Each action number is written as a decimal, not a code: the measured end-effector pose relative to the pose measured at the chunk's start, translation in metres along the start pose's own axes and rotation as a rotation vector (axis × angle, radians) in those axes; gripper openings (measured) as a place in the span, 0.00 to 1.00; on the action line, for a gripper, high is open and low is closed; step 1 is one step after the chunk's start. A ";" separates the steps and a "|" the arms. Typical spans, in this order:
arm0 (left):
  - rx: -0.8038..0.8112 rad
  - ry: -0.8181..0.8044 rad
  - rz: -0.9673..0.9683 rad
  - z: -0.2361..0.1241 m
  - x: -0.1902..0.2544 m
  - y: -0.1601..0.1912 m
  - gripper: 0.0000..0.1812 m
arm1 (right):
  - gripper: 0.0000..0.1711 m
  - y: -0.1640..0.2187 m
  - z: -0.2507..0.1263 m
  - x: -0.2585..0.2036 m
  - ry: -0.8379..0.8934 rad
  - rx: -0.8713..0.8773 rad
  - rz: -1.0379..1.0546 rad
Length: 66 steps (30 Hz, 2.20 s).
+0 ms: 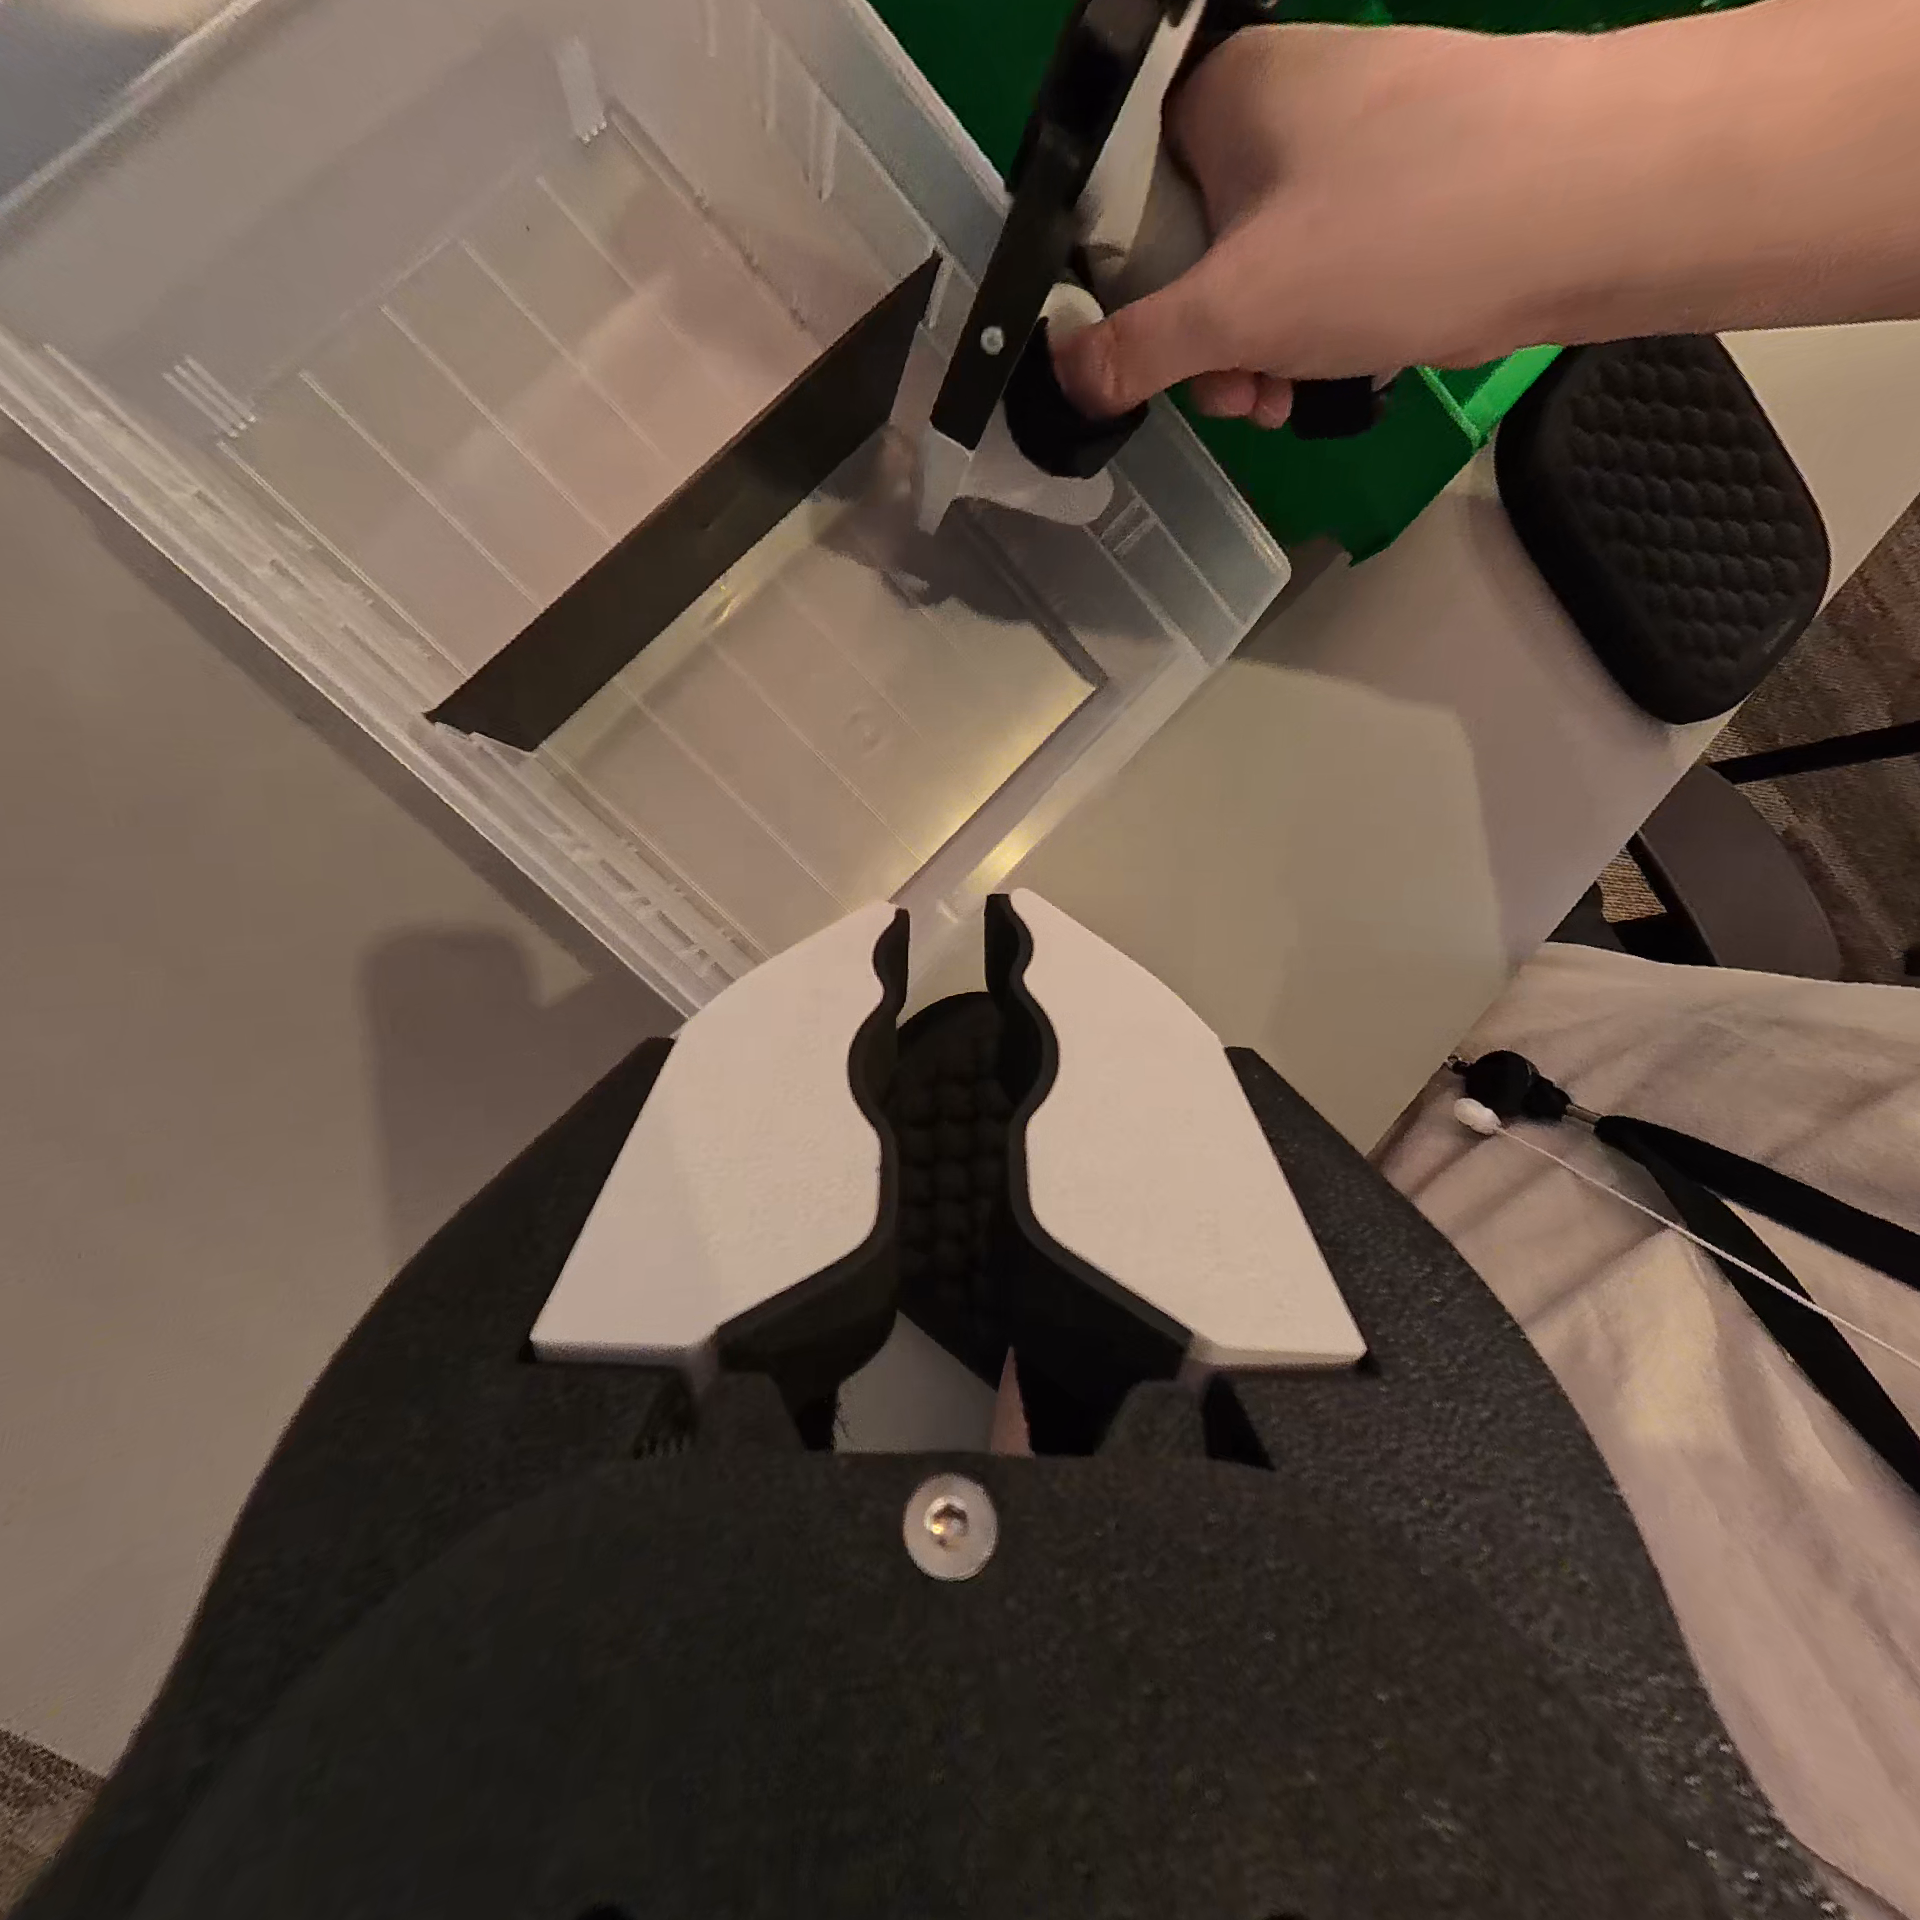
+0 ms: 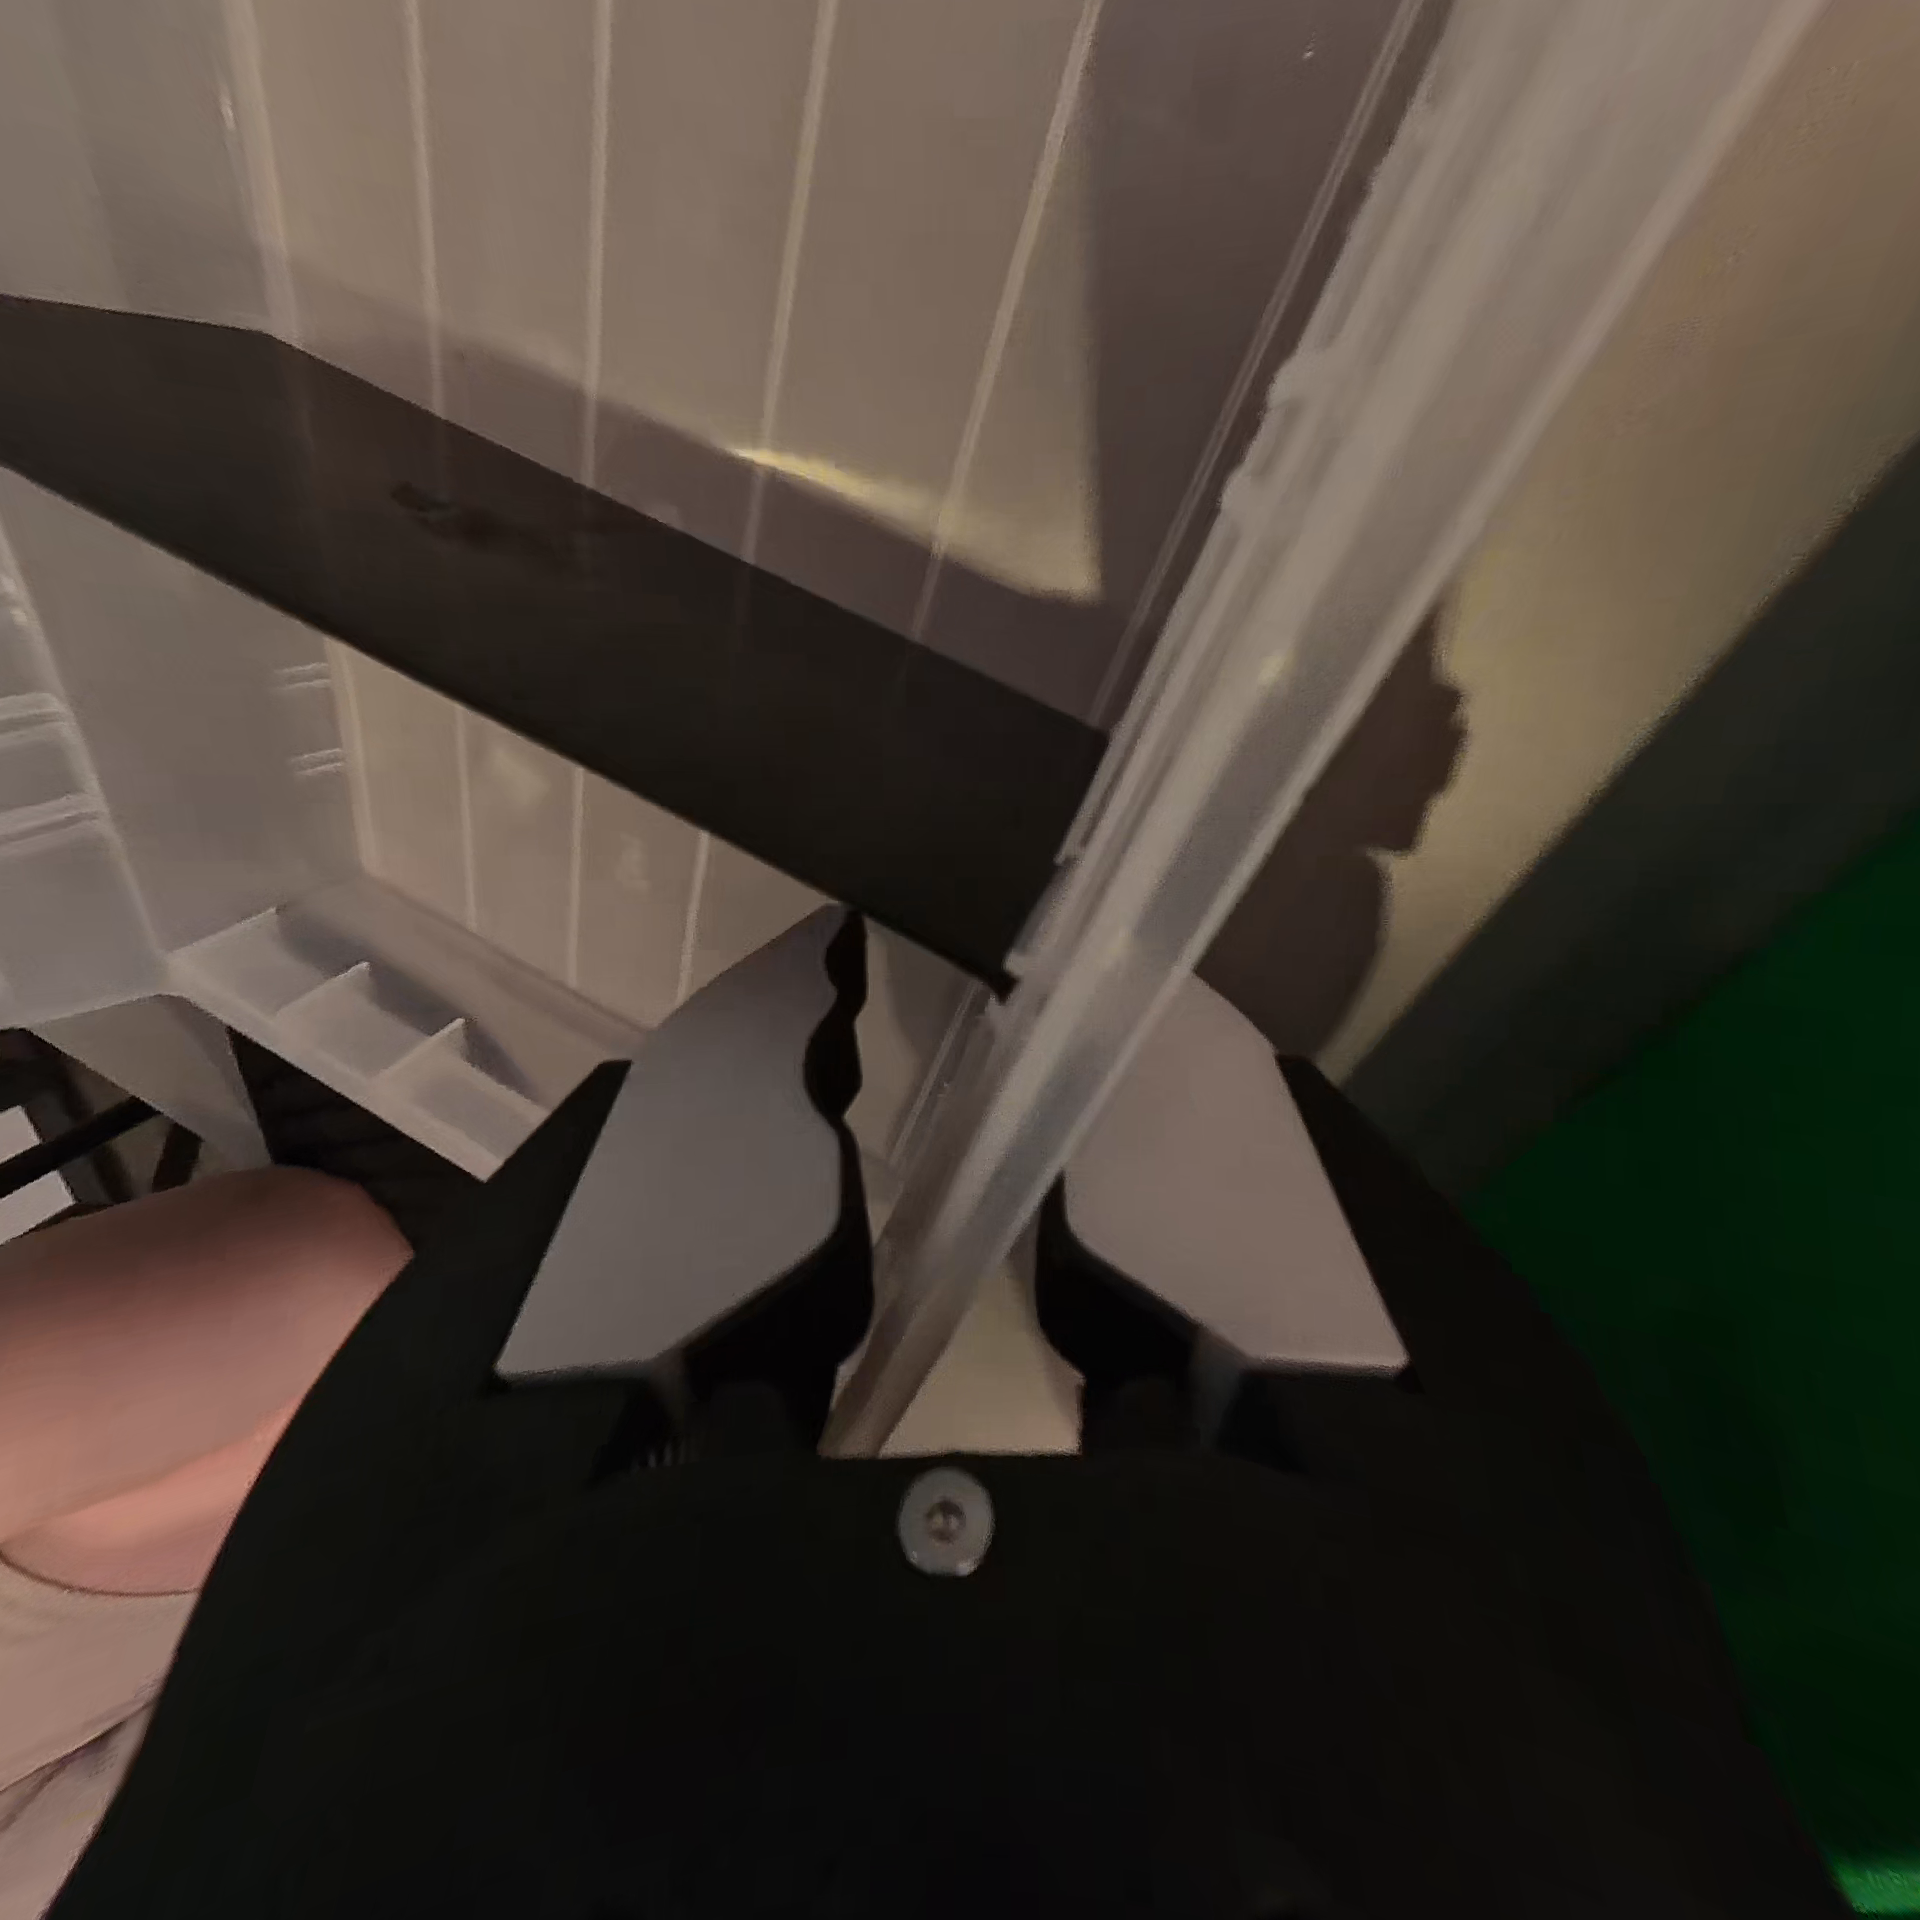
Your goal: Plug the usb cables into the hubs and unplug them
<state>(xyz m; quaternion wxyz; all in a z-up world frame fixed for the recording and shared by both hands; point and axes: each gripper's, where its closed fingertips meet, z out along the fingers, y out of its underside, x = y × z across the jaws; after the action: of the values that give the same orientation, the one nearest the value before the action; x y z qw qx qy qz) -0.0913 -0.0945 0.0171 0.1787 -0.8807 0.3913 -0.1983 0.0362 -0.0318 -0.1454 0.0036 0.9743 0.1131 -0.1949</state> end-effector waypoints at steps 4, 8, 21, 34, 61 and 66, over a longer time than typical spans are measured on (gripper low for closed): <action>-0.009 0.007 0.015 0.002 0.002 0.001 0.08 | 0.16 -0.001 0.001 0.006 0.033 -0.028 -0.015; 0.004 0.002 0.018 0.001 0.003 -0.002 0.08 | 0.14 0.000 -0.002 0.009 0.051 -0.045 -0.028; 0.516 -0.199 0.132 -0.086 0.030 -0.033 0.12 | 0.10 -0.005 -0.108 0.005 -0.132 -0.012 -0.074; 0.440 -0.029 0.120 0.016 0.049 -0.116 0.43 | 0.09 0.090 -0.322 0.282 0.101 0.322 0.244; -0.096 0.506 -0.115 0.205 0.061 -0.118 0.20 | 0.10 0.227 -0.232 0.445 0.172 0.264 0.505; -0.114 0.475 -0.220 0.174 0.005 -0.096 0.13 | 0.10 0.220 -0.218 0.435 0.158 0.251 0.467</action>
<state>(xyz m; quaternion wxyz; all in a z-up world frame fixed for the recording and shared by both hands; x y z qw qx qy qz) 0.0561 -0.0099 -0.0858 0.0096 -0.8554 0.3347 -0.3953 0.5588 -0.1395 -0.1176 -0.0812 0.9790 -0.1396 -0.1246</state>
